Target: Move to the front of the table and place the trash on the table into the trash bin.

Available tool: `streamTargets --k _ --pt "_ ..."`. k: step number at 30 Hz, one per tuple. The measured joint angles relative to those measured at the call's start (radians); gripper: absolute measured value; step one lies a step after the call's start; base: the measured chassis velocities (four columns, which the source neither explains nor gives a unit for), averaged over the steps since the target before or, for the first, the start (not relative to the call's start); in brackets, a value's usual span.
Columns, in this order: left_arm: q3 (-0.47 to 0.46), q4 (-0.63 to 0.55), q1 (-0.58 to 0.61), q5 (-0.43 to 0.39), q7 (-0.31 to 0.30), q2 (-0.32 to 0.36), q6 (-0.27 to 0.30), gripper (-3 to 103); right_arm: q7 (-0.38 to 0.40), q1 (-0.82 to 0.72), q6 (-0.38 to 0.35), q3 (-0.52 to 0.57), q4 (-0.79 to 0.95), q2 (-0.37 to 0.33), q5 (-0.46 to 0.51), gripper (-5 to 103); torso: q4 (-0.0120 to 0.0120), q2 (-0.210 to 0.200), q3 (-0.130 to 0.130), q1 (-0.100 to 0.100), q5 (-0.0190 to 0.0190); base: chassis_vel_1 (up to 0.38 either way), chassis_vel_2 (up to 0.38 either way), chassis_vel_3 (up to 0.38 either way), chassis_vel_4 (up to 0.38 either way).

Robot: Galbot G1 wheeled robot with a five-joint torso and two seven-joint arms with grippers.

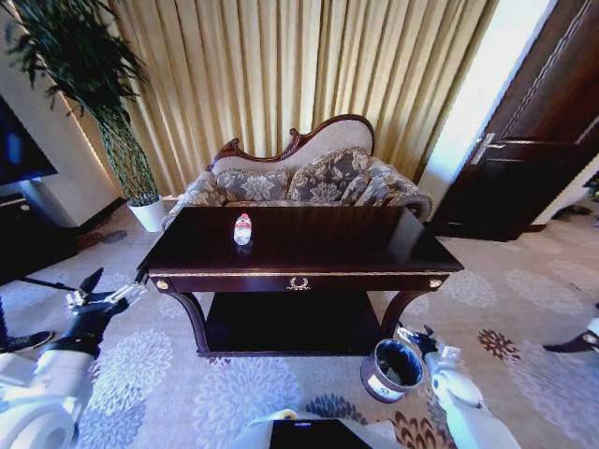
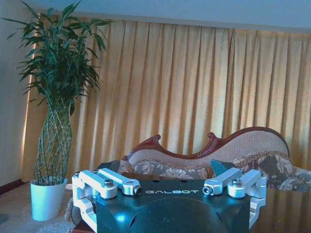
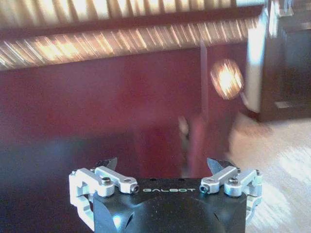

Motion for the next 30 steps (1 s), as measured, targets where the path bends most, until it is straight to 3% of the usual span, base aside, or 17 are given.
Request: streamTargets --k 9,12,18,21,30 --pt "-0.012 0.000 0.003 0.000 -0.002 0.009 0.002 100 0.105 -0.190 -0.034 0.008 0.392 0.038 0.023 100 -0.0002 0.000 0.000 0.000 0.0001 0.000 0.000 0.000 0.000" --pt "-0.008 0.000 0.001 0.006 -0.002 0.004 0.004 100 0.133 -0.188 -0.108 -0.022 0.543 0.054 0.019 100 -0.0001 0.000 0.000 0.000 -0.0002 0.000 0.000 0.000 0.000" --pt "-0.006 0.000 -0.002 0.008 -0.002 0.000 0.010 100 0.166 -0.090 -0.237 -0.073 0.624 0.045 0.013 100 0.0002 0.000 0.000 0.000 0.0001 0.000 0.000 0.000 0.000" --pt "-0.008 0.000 -0.001 0.008 -0.003 -0.001 0.014 100 0.187 -0.002 -0.297 -0.118 0.633 -0.002 0.007 100 0.0002 0.000 0.000 0.000 0.0003 0.000 0.000 0.000 0.000" --pt "-0.004 0.000 -0.003 0.010 -0.007 -0.005 0.026 100 0.203 0.089 -0.348 -0.161 0.664 -0.032 0.009 100 -0.0001 0.000 0.000 0.000 0.0002 0.000 0.000 0.000 0.000"
